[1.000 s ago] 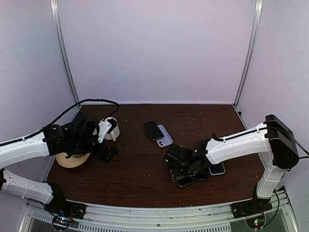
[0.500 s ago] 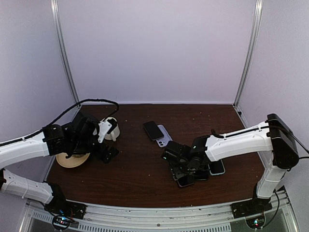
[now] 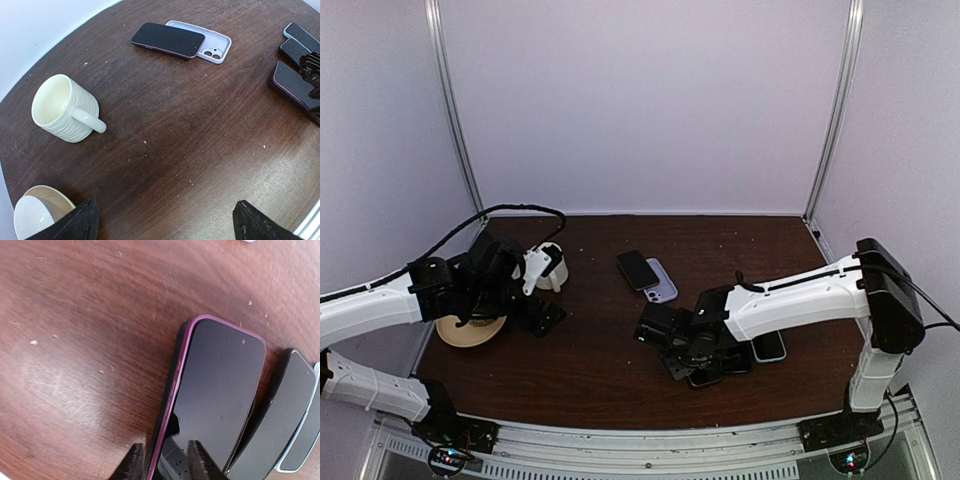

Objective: Put the phone into the phone case
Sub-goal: Press the phone with the phone case onto the phone.

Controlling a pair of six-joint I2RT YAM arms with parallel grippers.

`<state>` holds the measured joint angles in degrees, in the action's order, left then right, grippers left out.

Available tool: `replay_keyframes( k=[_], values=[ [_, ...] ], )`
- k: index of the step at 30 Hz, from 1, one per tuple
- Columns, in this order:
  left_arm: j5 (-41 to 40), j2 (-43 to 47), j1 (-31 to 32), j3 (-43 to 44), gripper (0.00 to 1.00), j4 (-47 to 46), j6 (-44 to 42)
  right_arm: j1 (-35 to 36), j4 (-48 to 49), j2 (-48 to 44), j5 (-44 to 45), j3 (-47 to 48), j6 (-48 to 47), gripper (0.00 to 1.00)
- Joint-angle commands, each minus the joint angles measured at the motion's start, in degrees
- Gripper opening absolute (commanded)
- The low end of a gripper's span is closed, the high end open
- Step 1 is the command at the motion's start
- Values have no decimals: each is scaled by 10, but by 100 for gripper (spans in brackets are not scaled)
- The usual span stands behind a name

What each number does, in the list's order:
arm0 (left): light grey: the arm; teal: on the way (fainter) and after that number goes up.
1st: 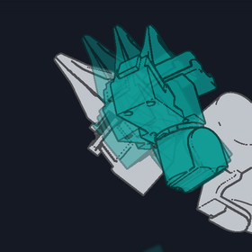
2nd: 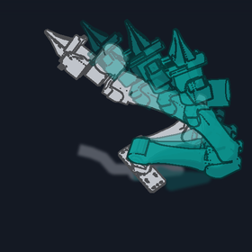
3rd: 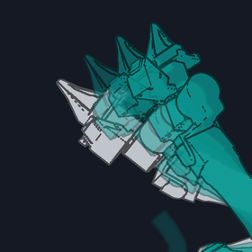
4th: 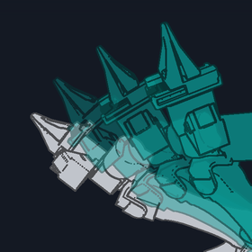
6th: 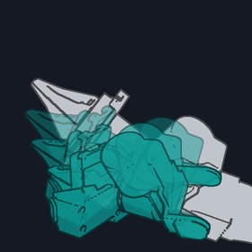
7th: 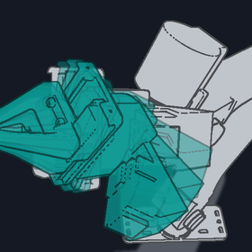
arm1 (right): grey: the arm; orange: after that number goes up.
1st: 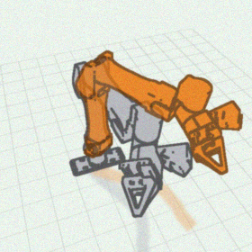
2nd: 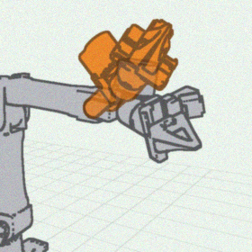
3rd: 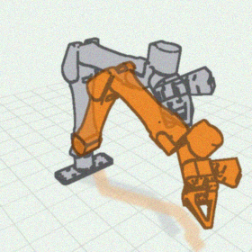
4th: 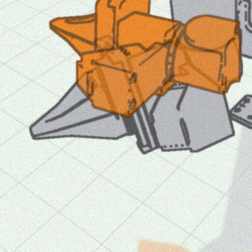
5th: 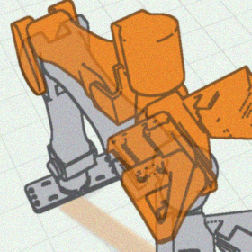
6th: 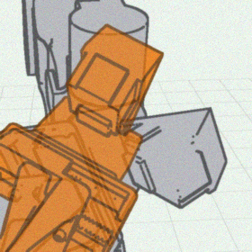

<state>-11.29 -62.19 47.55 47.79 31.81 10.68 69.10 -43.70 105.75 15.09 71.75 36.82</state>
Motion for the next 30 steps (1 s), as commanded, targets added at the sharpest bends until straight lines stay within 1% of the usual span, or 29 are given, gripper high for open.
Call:
replay_keyframes(
  k=[1, 8, 11, 14, 17, 23, 25, 27, 28, 30],
  values=[
    [8, 3, -4, 3, 98, -8, -3, -1, -17, 17, -4, 3, 15, 29],
    [5, 3, -4, 2, 97, -7, -4, -3, -24, 29, -6, -14, 46, 9],
    [4, 4, -5, 3, 98, -8, -5, -4, -25, 32, -13, -30, 67, 7],
    [3, 3, -5, 2, 98, -8, -5, -7, -28, 32, -15, -56, 87, 2],
    [2, 3, -5, 2, 97, -8, -4, -8, -22, 27, -21, -75, 96, 0],
    [-9, 0, -9, 1, 98, -11, -9, -16, -16, 25, -44, -75, 86, 0],
    [-4, -4, -14, 3, 97, -12, -8, -22, -31, 10, -37, -55, 70, 6],
    [1, -6, -16, 6, 97, -10, -7, -25, -57, -10, -20, -24, 52, 17],
    [1, -5, -16, 6, 97, -11, -7, -27, -67, -19, -13, -12, 44, 26],
    [-5, -4, -17, 2, 98, -16, -10, -33, -73, -38, -10, 2, 33, 52]
  ],
)
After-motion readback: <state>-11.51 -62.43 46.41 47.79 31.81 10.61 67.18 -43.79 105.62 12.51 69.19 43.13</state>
